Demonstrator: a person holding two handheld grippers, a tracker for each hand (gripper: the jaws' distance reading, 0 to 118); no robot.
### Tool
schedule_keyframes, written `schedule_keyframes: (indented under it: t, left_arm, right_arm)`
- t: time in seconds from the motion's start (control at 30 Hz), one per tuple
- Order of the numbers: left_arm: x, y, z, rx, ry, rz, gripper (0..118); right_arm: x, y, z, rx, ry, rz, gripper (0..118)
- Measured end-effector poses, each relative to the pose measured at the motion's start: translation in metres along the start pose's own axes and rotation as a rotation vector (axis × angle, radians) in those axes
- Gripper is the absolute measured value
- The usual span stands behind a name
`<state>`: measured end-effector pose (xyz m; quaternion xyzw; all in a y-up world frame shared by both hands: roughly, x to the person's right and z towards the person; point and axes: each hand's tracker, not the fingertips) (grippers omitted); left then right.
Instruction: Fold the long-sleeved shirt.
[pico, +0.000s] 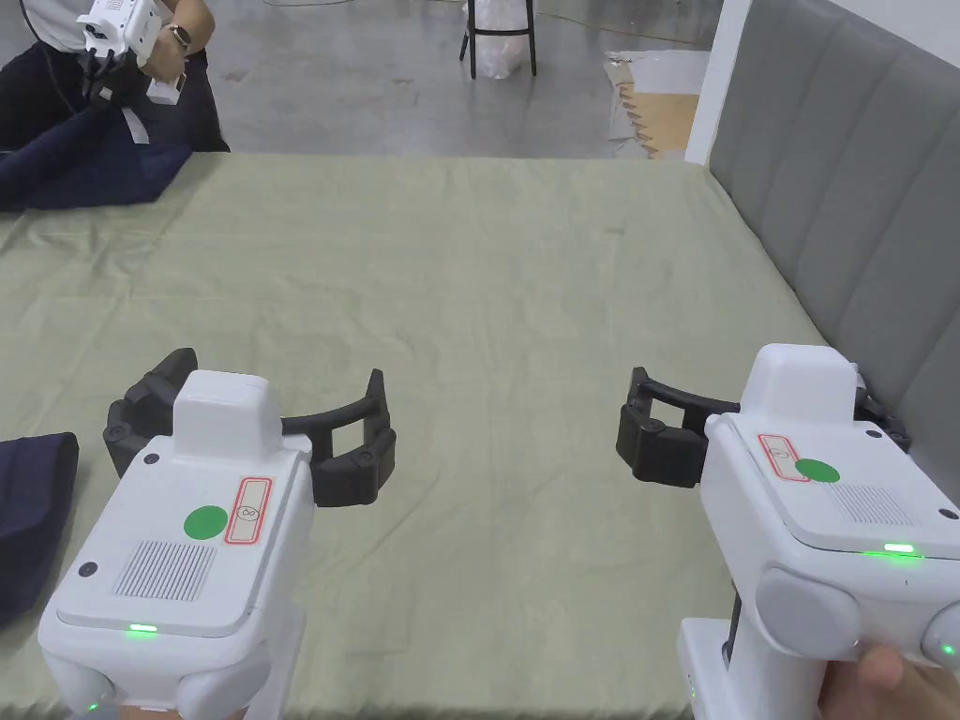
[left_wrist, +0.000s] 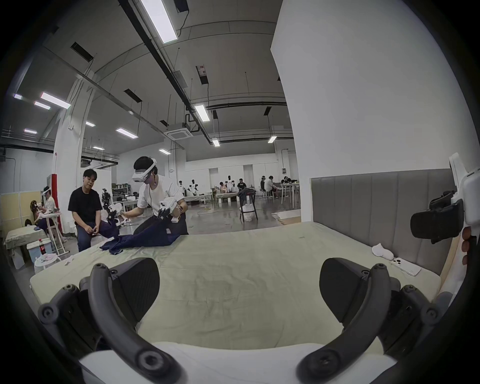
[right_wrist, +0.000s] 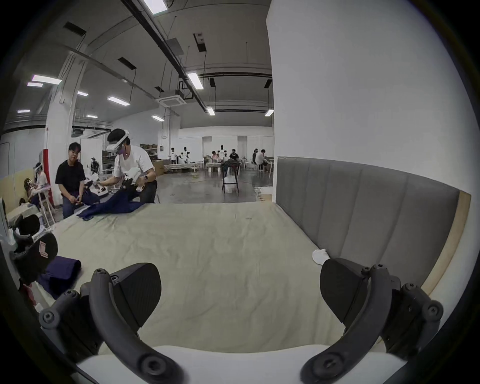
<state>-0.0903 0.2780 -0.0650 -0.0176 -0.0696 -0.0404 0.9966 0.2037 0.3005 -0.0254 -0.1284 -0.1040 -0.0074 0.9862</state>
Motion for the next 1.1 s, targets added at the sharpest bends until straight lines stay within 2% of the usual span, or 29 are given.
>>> schedule_keyframes:
  t: [0.3,0.43,0.6,0.7,0.8,0.93,1.03,1.1]
  left_arm:
    - [0.000,0.000,0.000,-0.003,0.002,-0.001,111]
    - [0.001,0.000,0.000,-0.004,0.001,-0.002,111]
    - [0.001,-0.001,0.000,-0.006,-0.001,0.001,111]
    - [0.002,-0.001,0.001,-0.005,-0.003,0.000,111]
    - [0.002,0.000,0.001,-0.004,-0.002,0.001,111]
    - [0.002,0.000,0.001,-0.003,-0.001,0.006,111]
    - [0.002,0.000,0.002,-0.002,0.000,0.005,111]
    - [0.002,-0.001,0.002,-0.003,0.000,0.007,111]
  right_arm:
    - [0.006,0.001,-0.007,-0.026,-0.043,-0.019,118]
    - [0.011,0.000,-0.003,-0.043,-0.021,-0.080,118]
    - [0.007,0.000,0.003,-0.003,-0.025,0.009,118]
    - [-0.003,0.002,0.001,0.003,-0.163,0.082,118]
    - [-0.003,-0.001,0.003,0.016,-0.111,0.099,118]
    - [0.006,-0.004,0.008,0.055,0.047,0.008,118]
    - [0.006,-0.005,0.010,0.072,0.044,0.008,118]
    - [0.003,-0.005,0.009,0.070,0.037,0.043,118]
